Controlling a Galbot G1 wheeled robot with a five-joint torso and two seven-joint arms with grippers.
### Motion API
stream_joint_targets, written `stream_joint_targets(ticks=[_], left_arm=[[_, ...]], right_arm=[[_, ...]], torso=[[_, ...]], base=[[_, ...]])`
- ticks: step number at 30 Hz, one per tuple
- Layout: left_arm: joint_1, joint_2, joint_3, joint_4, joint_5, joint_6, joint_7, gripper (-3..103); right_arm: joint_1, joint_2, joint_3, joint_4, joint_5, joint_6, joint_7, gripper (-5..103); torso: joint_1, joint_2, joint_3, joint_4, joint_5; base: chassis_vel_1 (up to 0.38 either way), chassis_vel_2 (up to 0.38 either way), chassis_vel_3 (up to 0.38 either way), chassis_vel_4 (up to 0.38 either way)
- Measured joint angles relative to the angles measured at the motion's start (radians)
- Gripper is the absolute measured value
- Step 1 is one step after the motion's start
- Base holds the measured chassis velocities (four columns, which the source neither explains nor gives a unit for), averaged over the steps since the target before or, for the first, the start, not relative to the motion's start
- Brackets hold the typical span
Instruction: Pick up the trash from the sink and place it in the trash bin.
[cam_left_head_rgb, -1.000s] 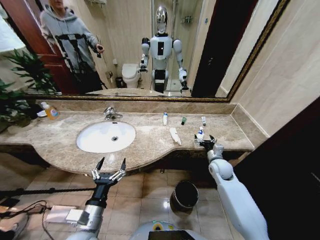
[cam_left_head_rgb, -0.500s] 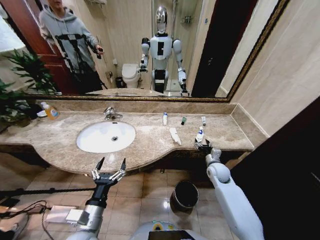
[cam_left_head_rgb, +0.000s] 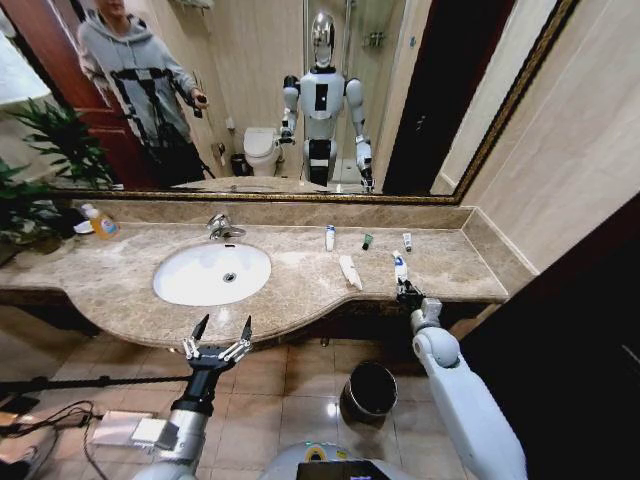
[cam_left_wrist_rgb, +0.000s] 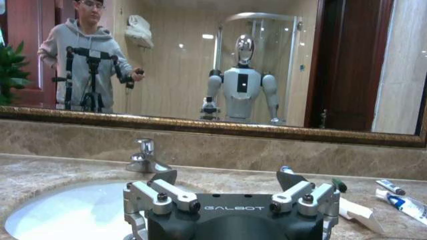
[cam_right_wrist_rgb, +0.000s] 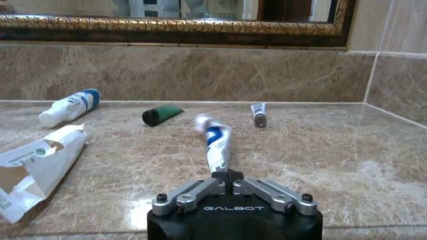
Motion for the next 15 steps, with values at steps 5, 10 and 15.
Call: stream_joint_targets(ticks=[5, 10, 15], left_arm=[[0.0, 0.0, 0.0, 0.0, 0.0, 0.0, 0.0, 100], [0.0, 0.0, 0.0, 0.0, 0.0, 0.0, 0.0, 100], [0.0, 0.0, 0.0, 0.0, 0.0, 0.0, 0.0, 100]], right_arm=[[-0.005, -0.007, 0.008, 0.019, 0.011, 0.0, 0.005, 0], [-0.024, -0.01, 0.019, 0.047, 0.025, -0.001, 0.008, 0], [-0.091, -0.022, 0.043, 0.122, 0.042, 0.003, 0.007, 0]], torso=[[0.0, 0.0, 0.0, 0.0, 0.0001], [0.0, 0.0, 0.0, 0.0, 0.0002], [0.0, 0.0, 0.0, 0.0, 0.0001]], base=[[0.0, 0.0, 0.0, 0.0], [0.0, 0.0, 0.0, 0.0], [0.0, 0.0, 0.0, 0.0]])
